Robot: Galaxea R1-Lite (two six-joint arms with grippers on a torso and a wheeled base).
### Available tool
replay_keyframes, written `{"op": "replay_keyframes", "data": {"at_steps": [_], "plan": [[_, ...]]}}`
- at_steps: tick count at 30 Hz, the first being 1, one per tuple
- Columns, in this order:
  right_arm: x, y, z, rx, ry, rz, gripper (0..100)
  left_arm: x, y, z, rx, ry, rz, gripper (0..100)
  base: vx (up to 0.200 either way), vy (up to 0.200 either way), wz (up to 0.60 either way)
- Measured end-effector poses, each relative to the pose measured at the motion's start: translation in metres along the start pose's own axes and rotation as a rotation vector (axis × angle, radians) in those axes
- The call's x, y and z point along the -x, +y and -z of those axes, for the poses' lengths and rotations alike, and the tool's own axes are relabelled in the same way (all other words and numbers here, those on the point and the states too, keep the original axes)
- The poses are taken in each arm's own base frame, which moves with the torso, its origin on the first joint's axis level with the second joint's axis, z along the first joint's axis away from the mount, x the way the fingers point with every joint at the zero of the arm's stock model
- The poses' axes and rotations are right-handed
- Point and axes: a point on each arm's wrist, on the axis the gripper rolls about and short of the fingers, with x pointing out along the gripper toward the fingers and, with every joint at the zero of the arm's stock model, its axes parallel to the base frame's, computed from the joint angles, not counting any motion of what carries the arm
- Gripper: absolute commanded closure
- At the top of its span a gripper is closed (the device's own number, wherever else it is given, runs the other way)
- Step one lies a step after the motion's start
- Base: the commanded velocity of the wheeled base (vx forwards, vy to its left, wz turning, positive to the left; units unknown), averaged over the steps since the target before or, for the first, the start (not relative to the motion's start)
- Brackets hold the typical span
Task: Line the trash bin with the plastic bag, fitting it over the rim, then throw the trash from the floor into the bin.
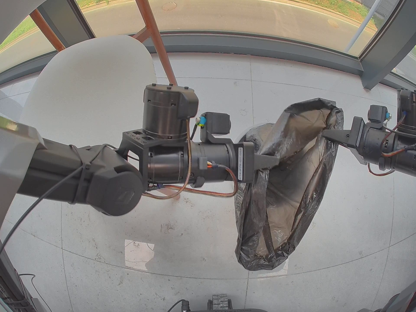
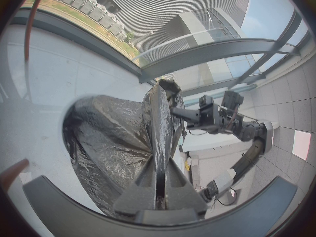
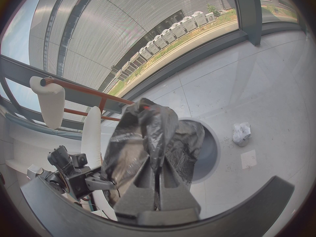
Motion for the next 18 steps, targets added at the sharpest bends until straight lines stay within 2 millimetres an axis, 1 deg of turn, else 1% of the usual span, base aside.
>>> {"op": "replay_keyframes", "data": {"at_steps": [4, 7, 13, 18], "plan": [[-0.010, -0.007, -0.002, 0.033, -0.008, 0.009, 100, 0.000, 0.006, -0.008, -0.019, -0.046, -0.008, 100, 0.000, 0.000, 0.00], [-0.016, -0.018, -0.001, 0.093, 0.001, 0.013, 100, 0.001, 0.011, -0.012, -0.033, -0.079, -0.021, 100, 0.000, 0.000, 0.00], [-0.024, -0.039, -0.004, 0.143, -0.012, 0.029, 100, 0.001, 0.028, -0.015, -0.106, -0.154, -0.185, 100, 0.000, 0.000, 0.00], [-0.032, -0.054, -0.007, 0.161, -0.044, 0.043, 100, -0.002, 0.038, -0.011, -0.143, -0.156, -0.254, 100, 0.000, 0.000, 0.00]]}}
